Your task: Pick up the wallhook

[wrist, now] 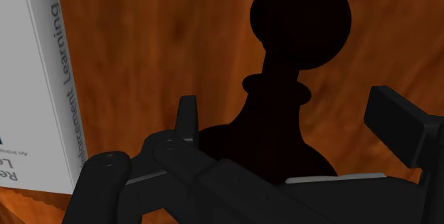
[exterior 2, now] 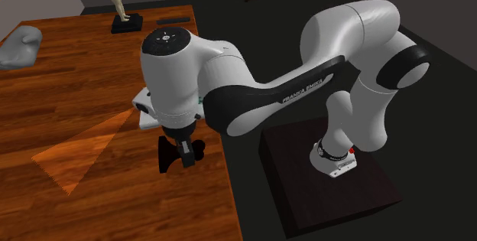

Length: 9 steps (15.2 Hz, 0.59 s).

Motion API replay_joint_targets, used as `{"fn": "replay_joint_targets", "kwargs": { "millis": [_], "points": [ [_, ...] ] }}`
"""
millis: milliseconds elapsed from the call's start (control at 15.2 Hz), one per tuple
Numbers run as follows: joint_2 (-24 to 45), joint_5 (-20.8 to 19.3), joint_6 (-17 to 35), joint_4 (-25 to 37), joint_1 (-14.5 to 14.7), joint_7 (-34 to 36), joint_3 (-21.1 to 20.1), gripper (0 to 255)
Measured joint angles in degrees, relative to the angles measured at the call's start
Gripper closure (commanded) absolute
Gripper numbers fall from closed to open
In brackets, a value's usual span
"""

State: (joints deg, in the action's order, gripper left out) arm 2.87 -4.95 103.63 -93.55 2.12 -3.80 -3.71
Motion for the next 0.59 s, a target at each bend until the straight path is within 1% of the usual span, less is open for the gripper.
{"fn": "replay_joint_targets", "kwargs": {
  "millis": [264,330,594],
  "points": [
    [-0.2,0.0,2.6,-2.8,-0.1,0.1,0.1,0],
    [-0.2,0.0,2.7,-2.9,-0.1,0.1,0.1,255],
    [-0.2,0.0,2.8,-3.0,0.0,0.2,0.0,255]
  ]
}}
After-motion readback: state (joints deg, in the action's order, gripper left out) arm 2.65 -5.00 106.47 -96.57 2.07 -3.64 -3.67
